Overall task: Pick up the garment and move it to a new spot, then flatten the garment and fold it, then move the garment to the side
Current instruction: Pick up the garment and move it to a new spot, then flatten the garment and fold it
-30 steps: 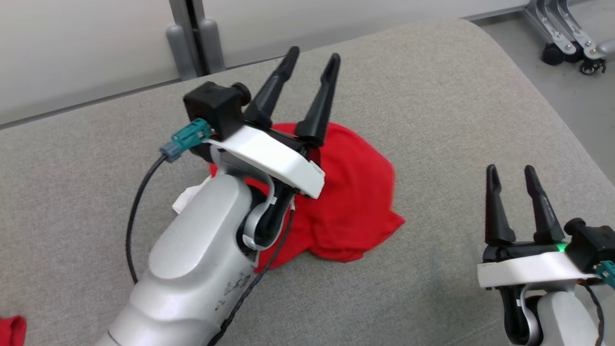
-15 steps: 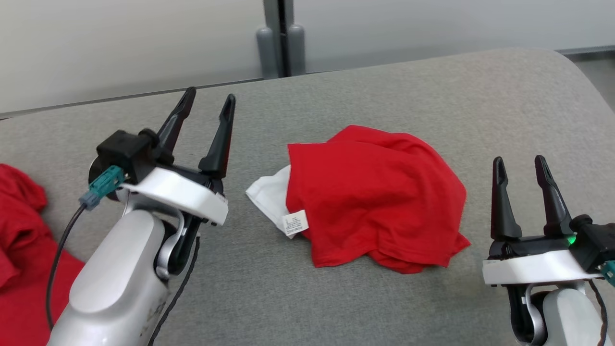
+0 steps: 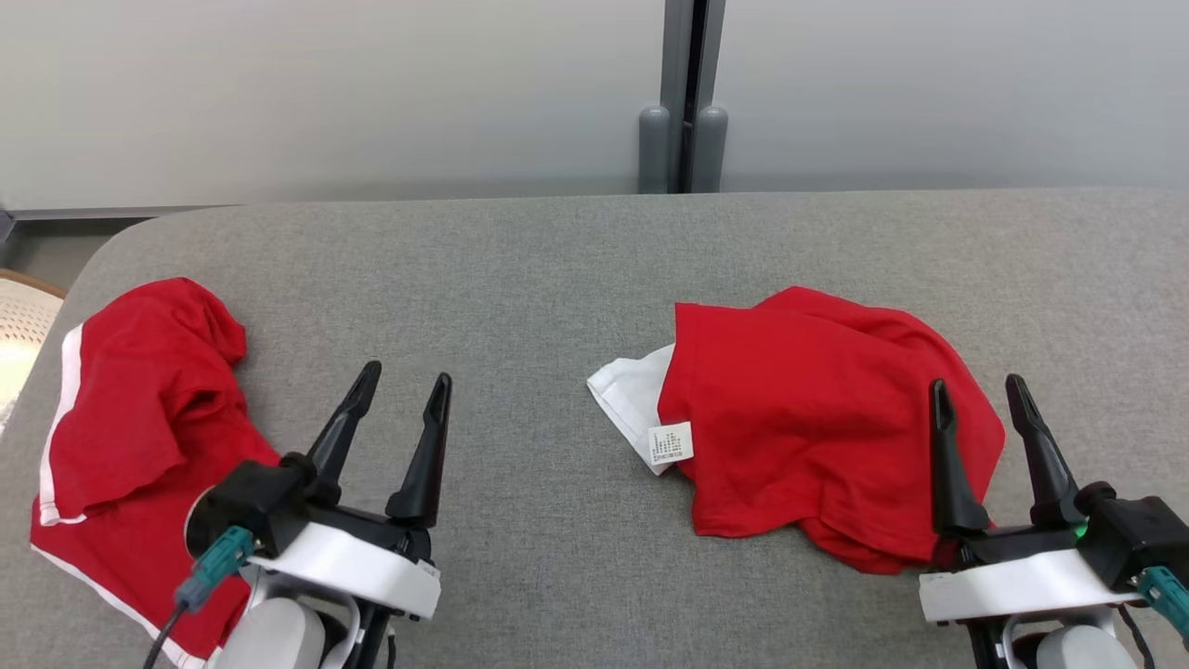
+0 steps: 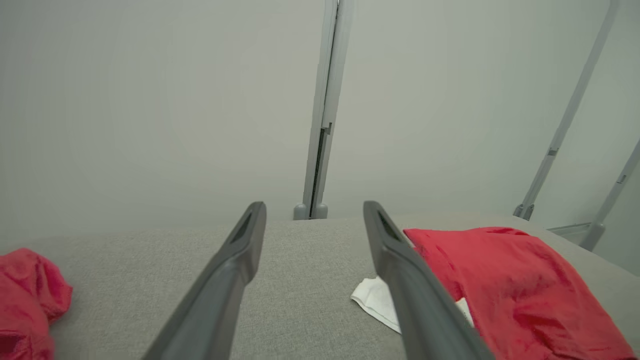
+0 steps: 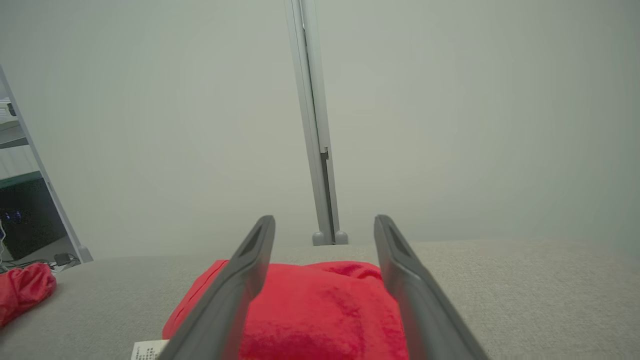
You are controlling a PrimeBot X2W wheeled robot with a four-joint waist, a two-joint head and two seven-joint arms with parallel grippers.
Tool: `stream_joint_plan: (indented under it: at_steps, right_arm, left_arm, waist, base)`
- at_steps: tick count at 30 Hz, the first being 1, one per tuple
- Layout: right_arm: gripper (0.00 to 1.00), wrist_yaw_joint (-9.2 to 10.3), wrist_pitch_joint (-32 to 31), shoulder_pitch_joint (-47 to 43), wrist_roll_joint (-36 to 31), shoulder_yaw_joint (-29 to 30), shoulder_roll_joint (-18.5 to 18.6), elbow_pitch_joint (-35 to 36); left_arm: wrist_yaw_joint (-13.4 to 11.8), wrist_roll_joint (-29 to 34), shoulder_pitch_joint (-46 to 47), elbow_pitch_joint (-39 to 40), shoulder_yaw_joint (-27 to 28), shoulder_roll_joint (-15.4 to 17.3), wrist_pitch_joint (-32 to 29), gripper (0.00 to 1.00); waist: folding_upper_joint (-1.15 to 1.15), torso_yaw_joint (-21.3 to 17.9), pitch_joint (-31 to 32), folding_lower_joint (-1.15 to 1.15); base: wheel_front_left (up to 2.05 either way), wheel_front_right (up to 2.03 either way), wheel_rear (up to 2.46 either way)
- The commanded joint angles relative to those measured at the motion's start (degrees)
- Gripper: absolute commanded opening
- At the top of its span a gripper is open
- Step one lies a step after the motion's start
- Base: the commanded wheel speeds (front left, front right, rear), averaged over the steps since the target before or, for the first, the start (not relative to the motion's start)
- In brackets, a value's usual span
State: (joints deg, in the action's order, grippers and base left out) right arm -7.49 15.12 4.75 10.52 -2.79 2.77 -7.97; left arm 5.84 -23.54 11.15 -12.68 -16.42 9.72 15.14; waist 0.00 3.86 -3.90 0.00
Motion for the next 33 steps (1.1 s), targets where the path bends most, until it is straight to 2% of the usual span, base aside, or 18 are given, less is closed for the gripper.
stream_joint_plan:
  at_steps: [1, 6, 10, 21, 24, 27, 30, 33]
  right_arm:
    - [1.0, 0.0, 0.1, -0.7, 0.2, -0.1, 0.2, 0.0]
    - [1.0, 0.0, 0.1, -1.5, 0.4, -0.9, 0.2, -0.6]
    - [1.0, 0.0, 0.1, -1.6, 0.3, -1.3, 0.2, -0.9]
    - [1.0, 0.0, 0.1, -1.2, 0.0, -1.6, 0.2, -1.2]
    - [1.0, 0.0, 0.1, -0.6, 0.2, -3.7, 0.1, -0.9]
    - [1.0, 0.0, 0.1, -0.4, -0.3, -8.7, 0.1, -2.5]
    - [1.0, 0.03, -0.6, 2.3, -0.1, -16.1, 0.3, -9.5]
    - [1.0, 0.02, -2.4, 4.5, -0.6, -17.5, 0.2, -14.8]
  left_arm:
    - [0.4, 1.1, -1.0, 0.6, 1.0, -0.7, 0.0, 1.0]
    - [1.1, 3.7, -4.4, 2.1, 4.8, -4.1, 0.0, 1.0]
    - [1.5, 5.3, -5.9, 2.5, 6.6, -5.6, 0.0, 1.0]
    - [1.6, 6.2, -5.7, 2.5, 7.2, -6.5, 0.0, 1.0]
    - [1.6, 5.9, -5.2, 2.4, 6.9, -6.6, 0.0, 1.0]
    - [1.6, 5.5, -4.9, 2.2, 6.4, -6.6, 0.0, 1.0]
    - [1.6, 4.8, -4.5, 1.4, 5.2, -6.7, 0.0, 1.0]
    - [1.6, 4.2, -3.4, 1.0, 3.6, -6.6, 0.0, 1.0]
  waist:
    - [0.0, 0.4, 0.5, 0.0]
    - [0.0, 0.2, 1.5, 0.0]
    - [0.0, -0.2, 1.9, 0.0]
    - [0.0, -0.1, 1.7, 0.0]
    - [0.0, 0.4, 1.3, 0.0]
    - [0.0, 1.3, 0.6, 0.0]
    - [0.0, 3.0, -0.8, 0.0]
    - [0.0, 4.7, -2.1, 0.0]
  base:
    - [0.0, 0.0, 0.0]
    - [0.0, 0.0, 0.0]
    - [0.0, 0.0, 0.0]
    - [0.0, 0.0, 0.0]
    - [0.0, 0.0, 0.0]
    - [0.0, 0.0, 0.0]
    - [0.0, 0.0, 0.0]
    - [0.0, 0.0, 0.0]
